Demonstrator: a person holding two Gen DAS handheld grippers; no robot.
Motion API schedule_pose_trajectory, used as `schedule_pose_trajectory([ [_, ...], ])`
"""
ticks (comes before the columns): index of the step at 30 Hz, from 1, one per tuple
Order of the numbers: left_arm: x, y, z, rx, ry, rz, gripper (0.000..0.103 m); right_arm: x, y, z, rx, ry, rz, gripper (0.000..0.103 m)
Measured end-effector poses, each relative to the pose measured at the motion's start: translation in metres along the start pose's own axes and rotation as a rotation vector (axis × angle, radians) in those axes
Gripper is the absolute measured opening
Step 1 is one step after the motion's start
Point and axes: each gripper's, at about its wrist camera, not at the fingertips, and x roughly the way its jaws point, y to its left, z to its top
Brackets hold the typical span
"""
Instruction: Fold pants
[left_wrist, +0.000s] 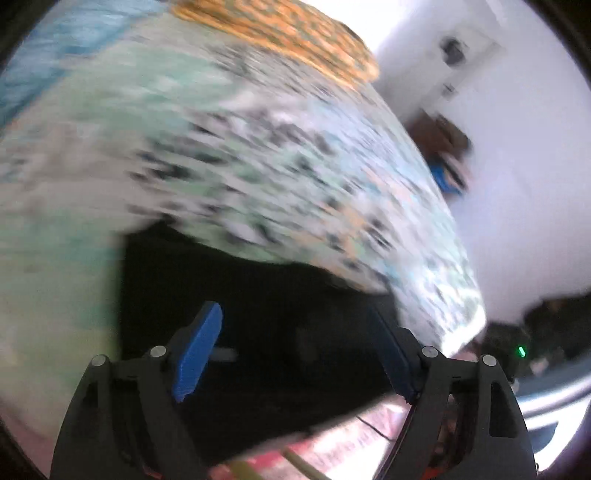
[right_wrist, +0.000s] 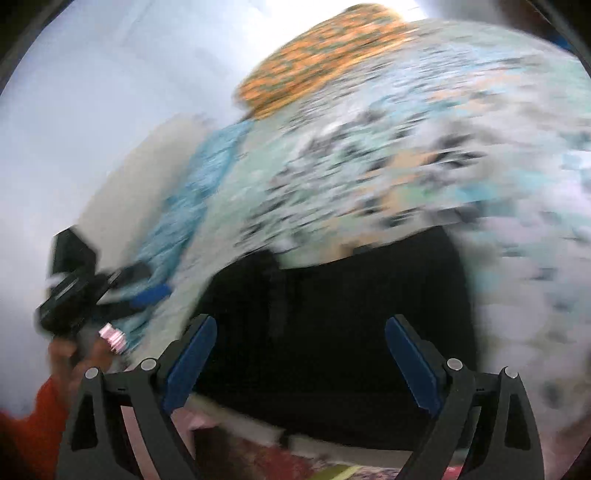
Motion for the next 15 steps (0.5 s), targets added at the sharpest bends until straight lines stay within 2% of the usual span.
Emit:
schedule_pose_trajectory([
  [3, -0.023, 0.056, -0.015, -0.055, -0.086, 0.163, 0.082, 0.035, 0.043, -0.015, -0.182, 0.143, 0.075, 0.091],
  [5, -0.025, 0.089, -0.033, -0.097, -0.092, 0.247, 0.082, 0.056, 0.062, -0.027, -0.271, 0.220, 0.053, 0.087],
  [7, -0.017, 0.110, -0.051, -0.151, -0.079, 0.269, 0.082, 0.071, 0.064, -0.030, -0.287, 0.259, 0.001, 0.086],
  [9, -0.010, 0.129, -0.064, -0.222, -0.036, 0.280, 0.080, 0.078, 0.055, -0.025, -0.244, 0.262, -0.001, 0.085],
  [11, -0.009, 0.141, -0.064, -0.266, -0.028, 0.253, 0.080, 0.085, 0.046, -0.019, -0.220, 0.282, 0.001, 0.085],
  [13, -0.012, 0.134, -0.058, -0.251, -0.075, 0.243, 0.080, 0.092, 0.043, -0.018, -0.234, 0.305, -0.013, 0.084],
  [15, -0.015, 0.129, -0.055, -0.217, -0.093, 0.258, 0.080, 0.097, 0.043, -0.016, -0.237, 0.334, 0.030, 0.080],
])
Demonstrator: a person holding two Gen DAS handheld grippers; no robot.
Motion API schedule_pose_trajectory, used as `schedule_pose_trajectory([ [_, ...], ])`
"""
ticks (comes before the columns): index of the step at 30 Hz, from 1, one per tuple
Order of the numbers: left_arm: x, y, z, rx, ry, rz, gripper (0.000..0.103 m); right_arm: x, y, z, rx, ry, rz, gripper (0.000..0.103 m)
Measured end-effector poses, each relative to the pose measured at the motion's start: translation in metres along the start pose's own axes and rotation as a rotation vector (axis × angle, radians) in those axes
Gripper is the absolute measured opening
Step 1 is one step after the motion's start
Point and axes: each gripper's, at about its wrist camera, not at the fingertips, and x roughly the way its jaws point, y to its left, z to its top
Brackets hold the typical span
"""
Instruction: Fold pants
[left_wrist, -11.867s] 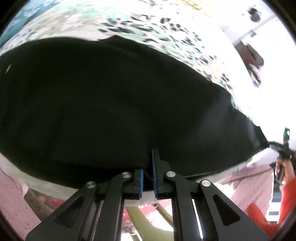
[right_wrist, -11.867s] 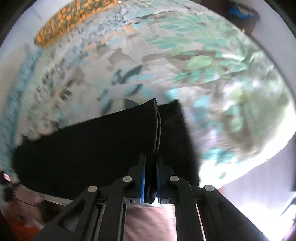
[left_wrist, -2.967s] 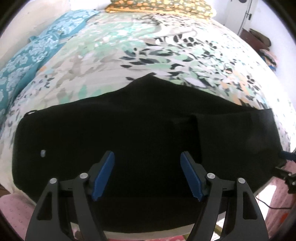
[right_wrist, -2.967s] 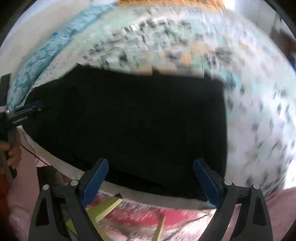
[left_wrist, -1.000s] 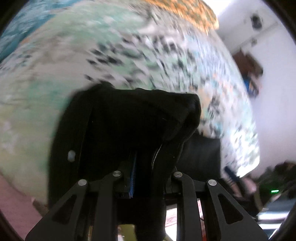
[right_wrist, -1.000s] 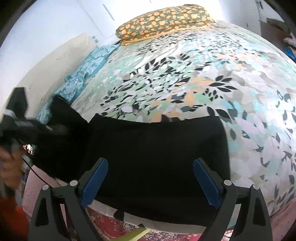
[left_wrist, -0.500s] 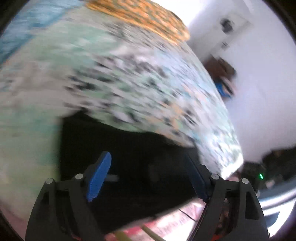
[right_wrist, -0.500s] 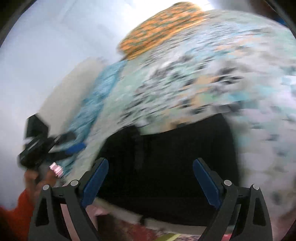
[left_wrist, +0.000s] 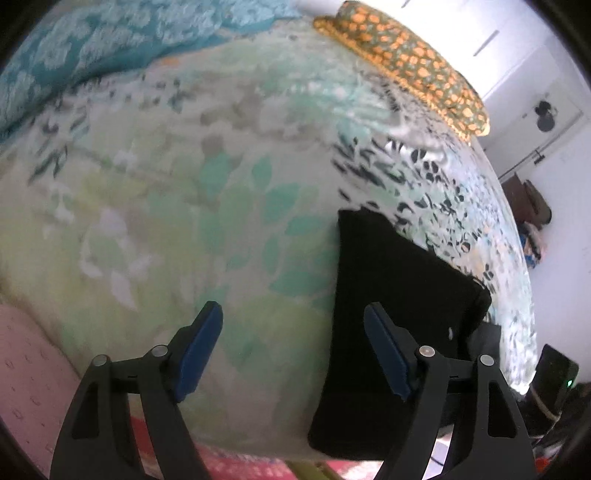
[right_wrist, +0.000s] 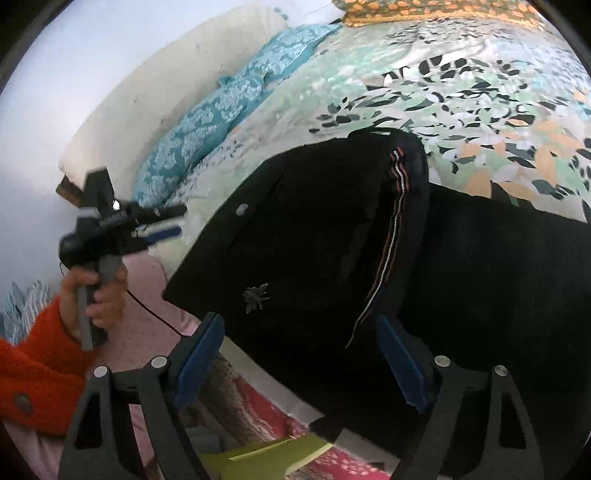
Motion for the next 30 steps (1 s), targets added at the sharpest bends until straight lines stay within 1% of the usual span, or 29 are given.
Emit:
schedule_pose_trajectory([
  [1, 0.000, -0.001, -0.002, 0.017, -0.004, 0.008, 0.080, 0.001, 0.001, -0.001, -0.001, 0.018, 0.033, 0.078],
  [2, 0.001, -0.002, -0.003, 0.030, -0.001, 0.016, 0.080, 0.001, 0.001, -0.002, -0.009, 0.032, 0.043, 0.078],
  [4, 0.005, -0.007, -0.006, 0.051, 0.013, 0.031, 0.080, 0.003, 0.005, -0.001, -0.041, 0.069, 0.018, 0.078],
  [5, 0.006, -0.009, -0.008, 0.061, 0.018, 0.038, 0.080, 0.002, 0.004, -0.002, -0.038, 0.082, 0.031, 0.078],
  [7, 0.003, -0.010, -0.007, 0.075, 0.013, 0.045, 0.080, 0.001, 0.002, -0.002, -0.021, 0.109, 0.083, 0.078],
  [8, 0.001, -0.011, -0.007, 0.082, 0.005, 0.049, 0.080, 0.002, 0.001, -0.002, -0.022, 0.127, 0.085, 0.078],
  [11, 0.002, -0.010, -0.007, 0.081, 0.001, 0.057, 0.080, 0.006, -0.004, -0.001, -0.022, 0.177, 0.006, 0.077],
  [12, 0.003, -0.009, -0.007, 0.075, 0.005, 0.056, 0.080, 0.008, -0.005, 0.000, -0.015, 0.183, 0.008, 0.077],
  [13, 0.004, -0.008, -0.007, 0.070, 0.009, 0.055, 0.080, 0.009, -0.006, 0.001, -0.007, 0.180, 0.044, 0.077],
  [15, 0.006, -0.007, -0.006, 0.060, 0.012, 0.058, 0.080, 0.010, -0.007, 0.004, 0.039, 0.175, 0.179, 0.077],
  [16, 0.005, -0.006, -0.006, 0.058, 0.011, 0.062, 0.080, 0.012, -0.009, 0.006, 0.054, 0.178, 0.198, 0.077],
  [18, 0.004, -0.005, -0.007, 0.054, 0.006, 0.069, 0.080, 0.021, -0.018, 0.007, 0.078, 0.205, 0.119, 0.075],
  [19, 0.004, -0.004, -0.007, 0.052, 0.005, 0.070, 0.080, 0.024, -0.025, 0.008, 0.119, 0.213, 0.121, 0.073],
  [20, 0.004, -0.003, -0.007, 0.050, 0.005, 0.072, 0.080, 0.025, -0.031, 0.010, 0.166, 0.196, 0.147, 0.071],
  [21, 0.005, -0.002, -0.007, 0.047, 0.005, 0.075, 0.080, 0.024, -0.037, 0.010, 0.211, 0.169, 0.181, 0.067],
  [22, 0.005, -0.002, -0.006, 0.045, 0.004, 0.079, 0.080, 0.024, -0.040, 0.011, 0.230, 0.169, 0.183, 0.048],
  [23, 0.005, -0.001, -0.006, 0.043, 0.005, 0.082, 0.080, 0.026, -0.042, 0.009, 0.245, 0.177, 0.162, 0.028],
  [25, 0.006, 0.000, -0.006, 0.038, 0.007, 0.088, 0.080, 0.023, -0.040, 0.006, 0.251, 0.165, 0.142, 0.025],
  [27, 0.006, 0.002, -0.006, 0.029, 0.004, 0.092, 0.080, 0.009, -0.030, 0.007, 0.245, 0.120, 0.148, 0.022],
  [30, 0.003, 0.006, -0.005, 0.012, -0.005, 0.093, 0.080, -0.025, -0.012, 0.021, 0.236, 0.024, 0.215, 0.021],
])
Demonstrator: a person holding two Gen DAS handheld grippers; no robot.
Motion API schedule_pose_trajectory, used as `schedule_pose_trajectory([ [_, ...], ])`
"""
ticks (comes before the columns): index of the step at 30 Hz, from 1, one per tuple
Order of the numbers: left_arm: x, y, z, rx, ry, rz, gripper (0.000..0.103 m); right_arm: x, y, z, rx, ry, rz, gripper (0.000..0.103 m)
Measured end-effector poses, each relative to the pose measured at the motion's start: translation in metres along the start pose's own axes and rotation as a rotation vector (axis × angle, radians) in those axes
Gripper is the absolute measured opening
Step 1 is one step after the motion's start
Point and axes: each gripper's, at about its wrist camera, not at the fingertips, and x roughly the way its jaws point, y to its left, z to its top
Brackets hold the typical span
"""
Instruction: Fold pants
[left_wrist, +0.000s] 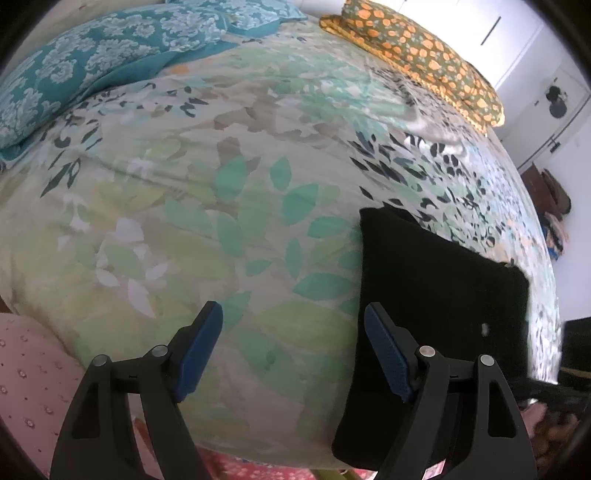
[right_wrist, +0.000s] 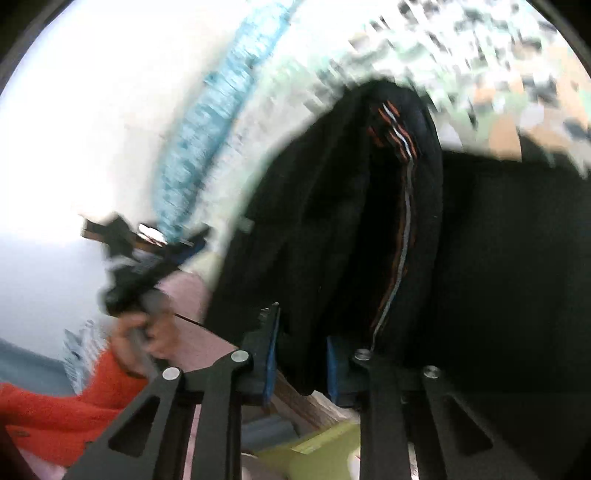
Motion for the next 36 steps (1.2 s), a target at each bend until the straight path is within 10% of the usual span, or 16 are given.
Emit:
schedule_pose_trajectory([
  [9, -0.009, -0.003, -0.001, 0.004, -0.021, -0.014, 0.081, -0.116, 0.050, -0.001, -0.105, -0.145, -0.017, 0.020],
  [20, -0.006, -0.034, -0.007, 0.122, -0.007, -0.009, 0.081, -0.140, -0.102, -0.053, 0.250, -0.058, -0.378, 0.025],
  [24, -0.011, -0.062, -0.015, 0.207, 0.003, -0.029, 0.081, -0.137, -0.108, -0.054, 0.285, -0.060, -0.374, 0.033],
  [29, -0.020, -0.112, -0.030, 0.348, -0.004, -0.092, 0.084, -0.171, -0.063, -0.024, 0.095, -0.120, -0.710, 0.050],
  [36, 0.007, -0.180, -0.069, 0.579, 0.044, -0.091, 0.086, -0.137, -0.041, 0.031, 0.002, -0.227, -0.409, 0.049],
])
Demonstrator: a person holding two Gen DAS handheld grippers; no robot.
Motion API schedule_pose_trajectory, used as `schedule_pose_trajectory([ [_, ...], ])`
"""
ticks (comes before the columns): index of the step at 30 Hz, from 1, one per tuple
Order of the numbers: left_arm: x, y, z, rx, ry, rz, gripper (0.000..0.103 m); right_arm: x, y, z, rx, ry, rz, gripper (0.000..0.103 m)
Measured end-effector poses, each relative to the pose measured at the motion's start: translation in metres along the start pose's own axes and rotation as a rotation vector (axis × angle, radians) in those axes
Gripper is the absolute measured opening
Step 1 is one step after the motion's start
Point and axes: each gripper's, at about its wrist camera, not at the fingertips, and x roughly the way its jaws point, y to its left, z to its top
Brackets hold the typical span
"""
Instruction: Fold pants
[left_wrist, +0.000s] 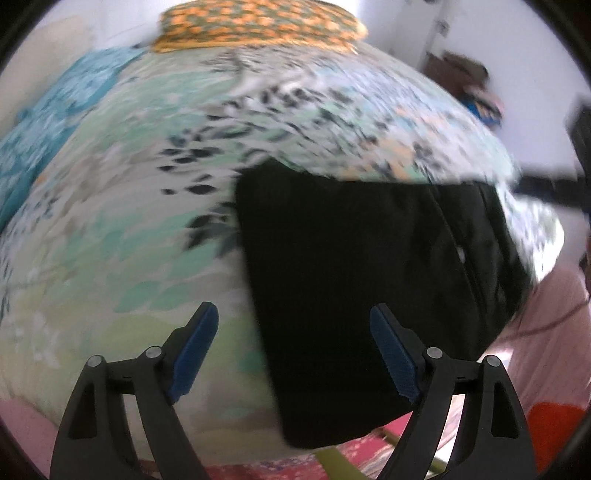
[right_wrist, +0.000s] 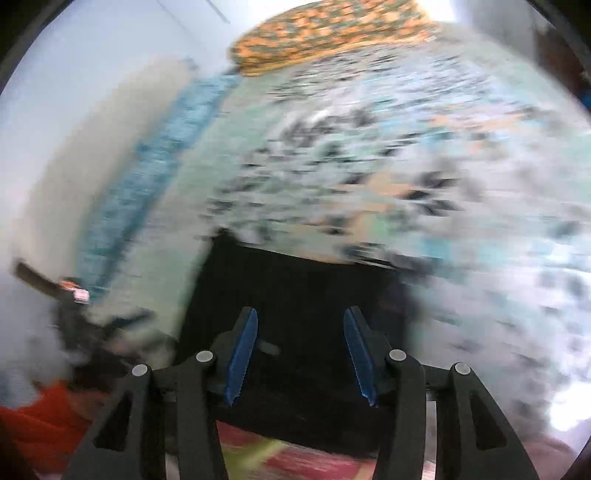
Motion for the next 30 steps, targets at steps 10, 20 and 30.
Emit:
schedule_pose_trajectory([
  [10, -0.001, -0.009, -0.020, 0.042, 0.047, 0.007, 0.086, -0.008, -0.018, -0.018, 0.034, -0.043, -0.161, 0.013],
  [20, 0.019, -0.018, -0.019, 0.069, 0.145, 0.012, 0.087, 0.026, 0.004, -0.102, -0.017, 0.232, -0.216, 0.027],
  [30, -0.001, 0.045, -0.006, -0.147, 0.096, 0.030, 0.089, -0.033, 0.019, -0.087, -0.094, 0.047, -0.293, 0.079],
])
